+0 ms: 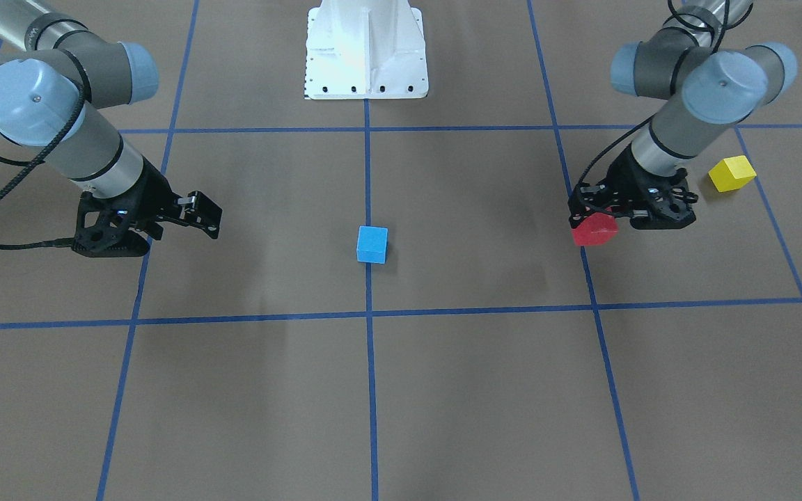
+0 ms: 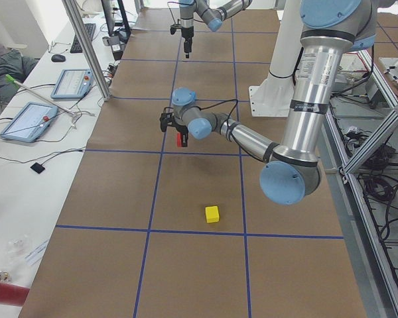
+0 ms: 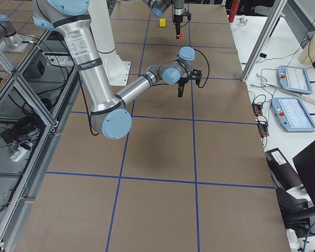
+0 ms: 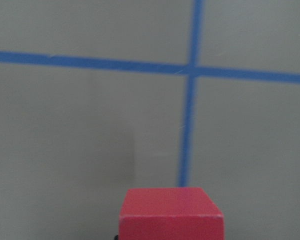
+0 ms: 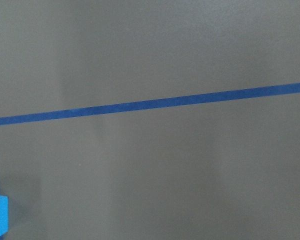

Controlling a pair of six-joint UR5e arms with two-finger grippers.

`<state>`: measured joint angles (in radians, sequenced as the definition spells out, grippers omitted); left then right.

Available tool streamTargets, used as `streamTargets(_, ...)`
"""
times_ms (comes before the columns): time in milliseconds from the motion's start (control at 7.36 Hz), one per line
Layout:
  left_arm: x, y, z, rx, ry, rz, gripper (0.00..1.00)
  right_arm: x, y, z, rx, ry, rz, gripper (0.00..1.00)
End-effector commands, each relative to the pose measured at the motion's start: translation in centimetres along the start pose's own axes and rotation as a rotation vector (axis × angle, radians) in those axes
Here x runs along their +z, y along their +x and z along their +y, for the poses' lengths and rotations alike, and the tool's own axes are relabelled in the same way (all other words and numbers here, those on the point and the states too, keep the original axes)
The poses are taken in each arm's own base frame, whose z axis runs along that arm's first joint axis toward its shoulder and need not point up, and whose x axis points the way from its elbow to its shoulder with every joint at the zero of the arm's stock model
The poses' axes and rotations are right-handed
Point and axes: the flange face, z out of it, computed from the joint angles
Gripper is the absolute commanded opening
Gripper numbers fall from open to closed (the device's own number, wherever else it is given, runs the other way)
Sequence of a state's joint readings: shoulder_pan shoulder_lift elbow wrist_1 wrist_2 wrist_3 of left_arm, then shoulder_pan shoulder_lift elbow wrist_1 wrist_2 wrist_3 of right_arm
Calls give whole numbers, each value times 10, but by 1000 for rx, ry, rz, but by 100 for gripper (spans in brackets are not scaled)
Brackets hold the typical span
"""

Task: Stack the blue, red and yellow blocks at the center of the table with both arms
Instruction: 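Grasp the red cube with the left gripper and carry it toward the blue cube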

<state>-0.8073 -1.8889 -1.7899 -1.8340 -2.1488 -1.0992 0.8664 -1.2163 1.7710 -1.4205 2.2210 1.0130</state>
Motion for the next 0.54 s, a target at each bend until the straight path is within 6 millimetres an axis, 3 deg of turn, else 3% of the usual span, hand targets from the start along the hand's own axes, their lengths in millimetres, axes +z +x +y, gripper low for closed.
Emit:
streamTargets(0, -14, 178, 30, 34, -66, -45, 0, -6, 51, -10, -51, 5, 33, 100)
streamTargets(136, -4, 250, 61, 86, -66, -85, 0, -2, 62, -12, -58, 5, 47, 100)
streamTargets(272, 14, 296, 70, 125, -33, -106, 0, 6, 68, -16, -47, -1, 63, 100)
streamTargets(407, 24, 332, 60, 126, -34, -124, 0, 11, 74, -19, -47, -5, 72, 100)
